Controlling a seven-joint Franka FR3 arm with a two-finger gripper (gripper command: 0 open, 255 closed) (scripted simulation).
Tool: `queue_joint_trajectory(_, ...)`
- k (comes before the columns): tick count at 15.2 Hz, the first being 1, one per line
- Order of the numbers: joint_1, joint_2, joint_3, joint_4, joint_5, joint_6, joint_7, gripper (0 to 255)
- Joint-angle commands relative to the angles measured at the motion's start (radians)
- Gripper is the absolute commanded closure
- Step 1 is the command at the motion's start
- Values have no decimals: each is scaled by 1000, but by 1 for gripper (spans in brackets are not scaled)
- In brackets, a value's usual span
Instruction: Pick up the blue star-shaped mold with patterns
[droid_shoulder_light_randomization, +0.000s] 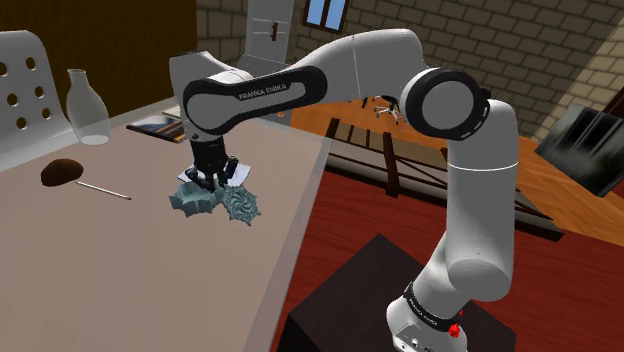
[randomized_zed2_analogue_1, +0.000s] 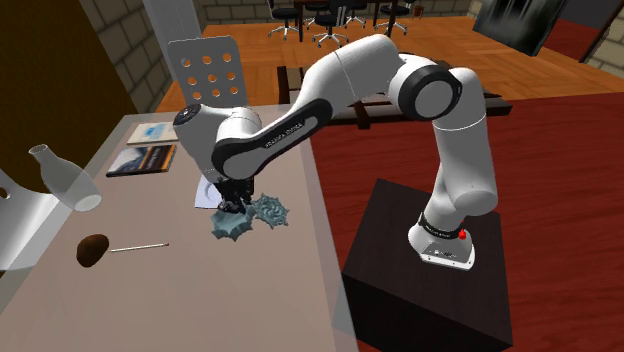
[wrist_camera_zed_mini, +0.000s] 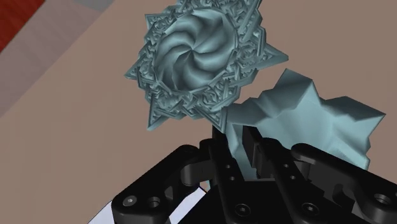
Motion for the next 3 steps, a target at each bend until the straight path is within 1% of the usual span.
queue_joint_trajectory(1, -2, -13, 2, 8, 4, -20, -4, 255)
queue_joint_trajectory(3, -2, -14, 2, 9, 5, -22, -4, 255)
